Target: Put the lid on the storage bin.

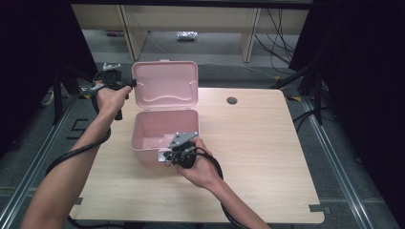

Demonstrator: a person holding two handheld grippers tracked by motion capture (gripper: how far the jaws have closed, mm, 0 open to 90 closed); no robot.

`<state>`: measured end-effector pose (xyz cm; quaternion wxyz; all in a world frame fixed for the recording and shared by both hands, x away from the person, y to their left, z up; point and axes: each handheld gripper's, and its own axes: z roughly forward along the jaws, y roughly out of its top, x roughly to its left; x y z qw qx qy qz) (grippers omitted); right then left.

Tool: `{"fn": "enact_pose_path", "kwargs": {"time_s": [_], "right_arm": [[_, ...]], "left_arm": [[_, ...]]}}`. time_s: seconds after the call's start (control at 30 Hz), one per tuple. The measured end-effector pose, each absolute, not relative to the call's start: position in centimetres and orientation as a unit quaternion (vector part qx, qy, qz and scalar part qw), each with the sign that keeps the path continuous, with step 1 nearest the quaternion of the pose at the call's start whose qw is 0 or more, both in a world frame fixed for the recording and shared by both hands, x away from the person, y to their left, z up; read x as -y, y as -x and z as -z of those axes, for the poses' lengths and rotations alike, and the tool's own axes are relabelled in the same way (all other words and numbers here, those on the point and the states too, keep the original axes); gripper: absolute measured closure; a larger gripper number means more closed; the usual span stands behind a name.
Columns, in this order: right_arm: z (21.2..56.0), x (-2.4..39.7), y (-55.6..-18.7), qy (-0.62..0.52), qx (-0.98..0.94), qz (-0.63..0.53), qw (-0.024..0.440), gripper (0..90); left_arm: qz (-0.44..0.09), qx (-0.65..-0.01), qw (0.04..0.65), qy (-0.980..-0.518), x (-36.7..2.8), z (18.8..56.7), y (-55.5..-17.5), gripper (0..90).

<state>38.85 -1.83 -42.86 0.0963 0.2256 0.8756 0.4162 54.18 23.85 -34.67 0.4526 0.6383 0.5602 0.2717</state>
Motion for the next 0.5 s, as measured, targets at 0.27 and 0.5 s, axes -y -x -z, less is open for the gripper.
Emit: {"fn": "enact_pose_path", "kwargs": {"time_s": [0.27, 0.5], "right_arm": [[42.83, 1.83, -38.89, -0.231, -0.874, -0.417, 0.091, 90.0], [42.81, 1.76, -38.97, -0.226, -0.876, -0.416, 0.096, 90.0]], "left_arm": [[-0.28, -0.557, 0.456, -0.635, -23.76, 34.79, -53.78, 88.5], [-0.287, -0.554, 0.456, -0.635, -23.68, 34.82, -53.49, 88.5]]}}
